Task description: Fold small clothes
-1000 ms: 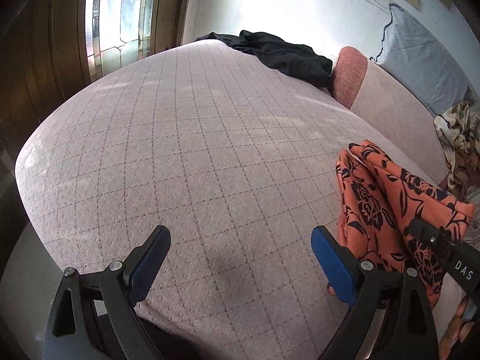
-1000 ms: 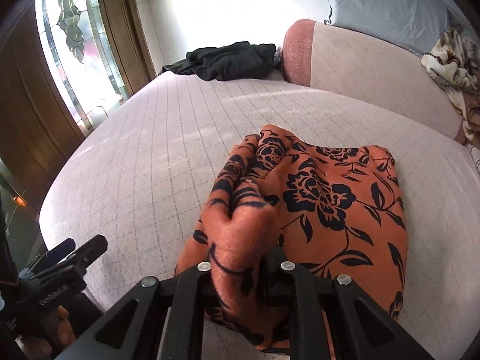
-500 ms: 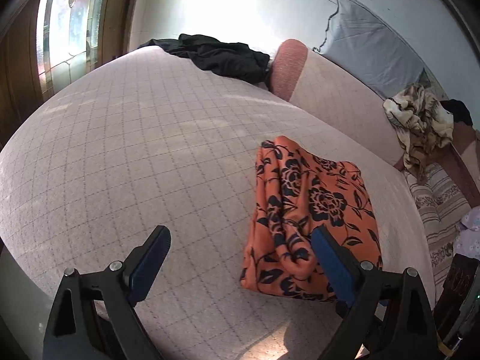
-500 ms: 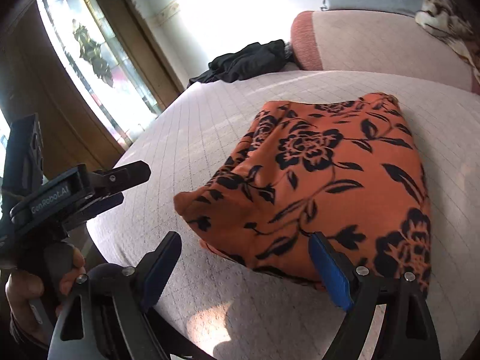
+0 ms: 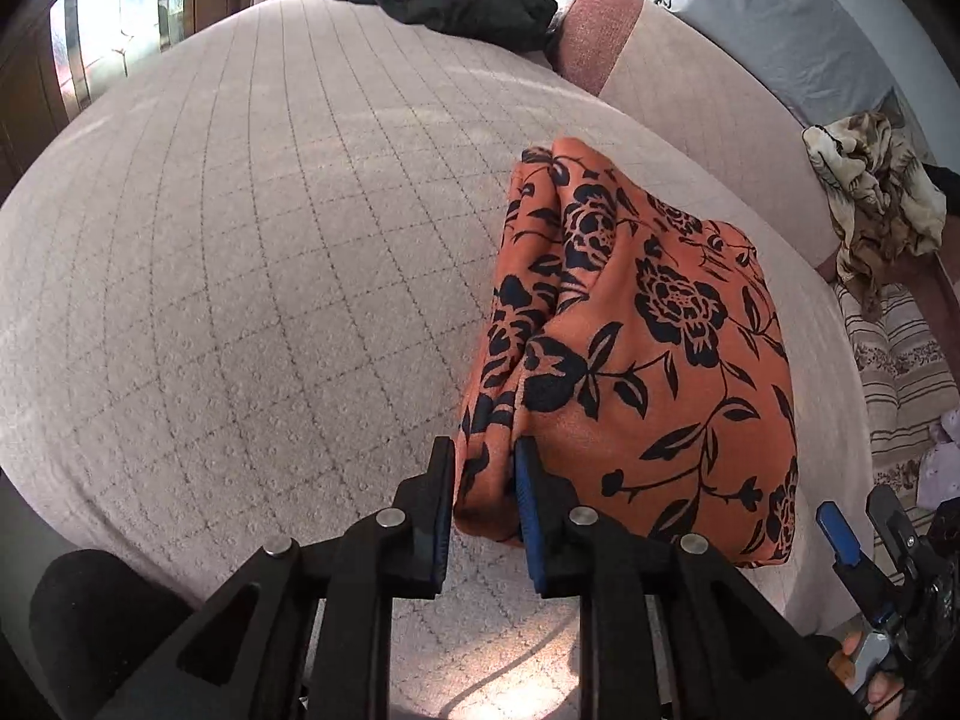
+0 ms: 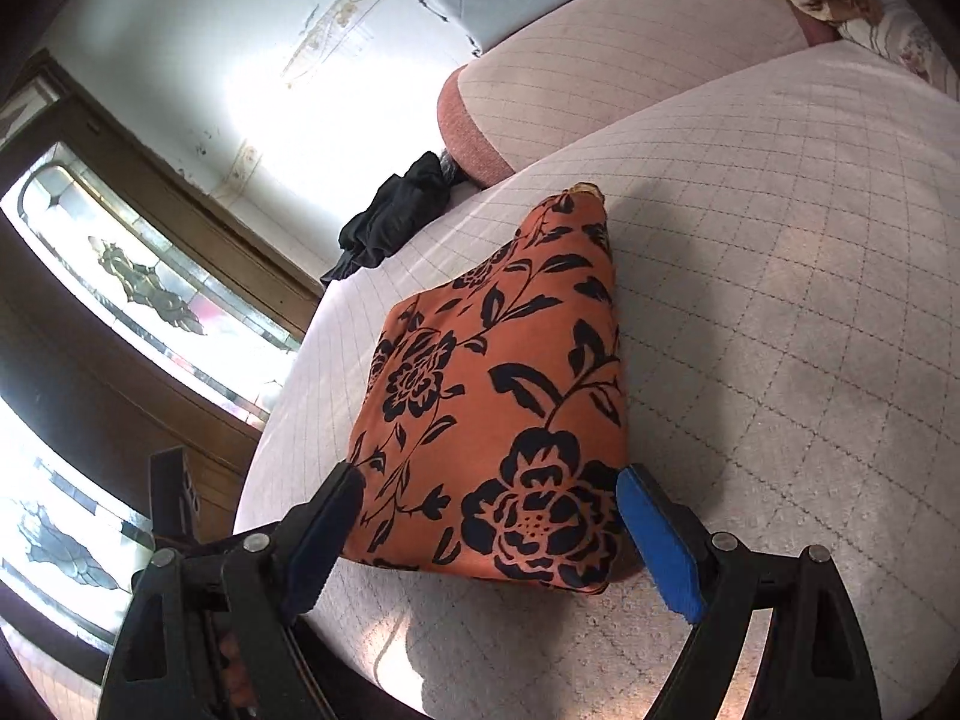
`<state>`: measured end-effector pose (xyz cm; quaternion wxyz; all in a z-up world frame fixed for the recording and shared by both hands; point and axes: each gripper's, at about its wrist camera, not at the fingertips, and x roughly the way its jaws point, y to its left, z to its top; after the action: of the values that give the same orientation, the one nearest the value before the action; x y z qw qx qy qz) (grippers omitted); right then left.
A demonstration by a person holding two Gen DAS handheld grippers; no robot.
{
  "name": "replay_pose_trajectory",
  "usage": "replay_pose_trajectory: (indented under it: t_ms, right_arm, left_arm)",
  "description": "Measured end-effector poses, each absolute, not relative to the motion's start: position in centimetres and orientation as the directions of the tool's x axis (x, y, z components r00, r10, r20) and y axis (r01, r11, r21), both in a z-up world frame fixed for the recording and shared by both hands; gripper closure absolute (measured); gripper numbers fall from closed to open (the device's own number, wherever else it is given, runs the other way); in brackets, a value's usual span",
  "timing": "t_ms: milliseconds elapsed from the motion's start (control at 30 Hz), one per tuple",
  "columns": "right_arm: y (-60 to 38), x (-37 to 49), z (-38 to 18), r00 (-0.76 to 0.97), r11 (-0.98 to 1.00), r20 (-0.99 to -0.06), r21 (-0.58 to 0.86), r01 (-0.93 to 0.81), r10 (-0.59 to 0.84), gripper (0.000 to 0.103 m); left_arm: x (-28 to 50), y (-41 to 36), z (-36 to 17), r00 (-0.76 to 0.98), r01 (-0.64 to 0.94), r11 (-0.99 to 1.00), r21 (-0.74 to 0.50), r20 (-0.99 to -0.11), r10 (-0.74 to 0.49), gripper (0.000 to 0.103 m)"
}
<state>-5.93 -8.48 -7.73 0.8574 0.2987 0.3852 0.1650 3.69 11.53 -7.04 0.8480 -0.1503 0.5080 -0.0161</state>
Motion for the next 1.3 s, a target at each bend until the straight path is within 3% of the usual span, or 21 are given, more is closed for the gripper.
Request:
replay_pose_trajectory:
  t_ms: [33,100,133,300,333,367,467,800,833,900,933,1000,1100,1200,1267,1300]
  right_arm:
    - [-9.4,-5.9,-7.9,0.654,0.751,-0.553,0.659,-0.036,0.517,0.014]
    - [-11.0,-5.5,-8.2,0.66,0.728,-0.542,0.685,-0.012,0.52,0.014]
    - [-11.7,-5.4,-8.3,0.66,0.723,-0.543,0.691,-0.001,0.52,0.014]
    - [-13.7,-3.1,-9.1,0.636,0.669,-0.529,0.743,0.028,0.561,0.014]
    - [-13.8,-2.7,-9.2,0.633,0.669,-0.534,0.742,0.033,0.561,0.014]
    - [-13.8,-2.1,-9.4,0.627,0.668,-0.536,0.743,0.033,0.565,0.014]
    - [-13.5,-0.4,-10.4,0.589,0.654,-0.551,0.755,0.05,0.591,0.014]
    - [-11.1,6.2,-14.5,0.441,0.541,-0.536,0.831,0.126,0.72,0.015]
    - [-10.6,6.8,-15.1,0.416,0.541,-0.543,0.83,0.134,0.729,0.025]
    - [-9.2,7.6,-14.9,0.396,0.602,-0.585,0.793,0.094,0.708,0.063]
    - [-8.7,7.5,-14.2,0.409,0.632,-0.605,0.77,0.084,0.683,0.068]
    - [-7.4,6.5,-11.5,0.456,0.728,-0.654,0.685,0.019,0.604,0.07]
    - [-5.8,6.4,-12.7,0.426,0.82,-0.746,0.572,0.018,0.512,0.066]
    - [-8.0,6.3,-13.9,0.445,0.713,-0.665,0.696,0.08,0.599,0.051]
    - [-8.7,5.6,-13.3,0.469,0.69,-0.634,0.72,0.07,0.614,0.033]
    - [-9.0,5.1,-12.9,0.48,0.677,-0.613,0.734,0.052,0.627,0.03]
  left_arm:
    - [3.6,11.0,-5.8,0.509,-0.106,0.965,-0.241,-0.846,-0.156,0.075]
    - [4.0,9.9,-3.5,0.565,-0.063,0.972,-0.226,-0.811,-0.152,0.051]
    - [4.6,9.2,-2.6,0.586,-0.041,0.975,-0.219,-0.795,-0.154,0.044]
    - [10.5,5.8,-3.7,0.533,0.037,0.979,-0.201,-0.825,-0.189,0.045]
    - [12.0,5.7,-5.6,0.487,0.013,0.981,-0.193,-0.856,-0.175,0.05]
    - [13.2,6.1,-7.9,0.433,-0.032,0.986,-0.161,-0.892,-0.132,0.07]
    - [13.3,8.1,-10.2,0.433,-0.067,0.959,-0.276,-0.874,-0.221,0.068]
    - [12.4,8.3,-10.5,0.459,-0.029,0.96,-0.279,-0.856,-0.235,0.067]
    - [12.3,8.5,-10.7,0.461,-0.029,0.959,-0.283,-0.855,-0.238,0.067]
    - [12.2,8.8,-10.9,0.464,-0.029,0.957,-0.29,-0.852,-0.244,0.067]
    - [12.1,8.9,-11.0,0.466,-0.026,0.955,-0.294,-0.849,-0.249,0.067]
    - [12.2,9.1,-11.3,0.47,-0.019,0.955,-0.295,-0.846,-0.253,0.067]
    - [11.9,8.9,-10.5,0.471,-0.031,0.959,-0.283,-0.85,-0.236,0.067]
    - [9.9,8.1,-7.1,0.549,-0.009,0.965,-0.263,-0.808,-0.215,0.069]
    - [8.7,7.6,-5.5,0.594,0.039,0.963,-0.267,-0.769,-0.238,0.068]
    - [8.3,7.2,-5.5,0.597,0.057,0.961,-0.269,-0.763,-0.249,0.068]
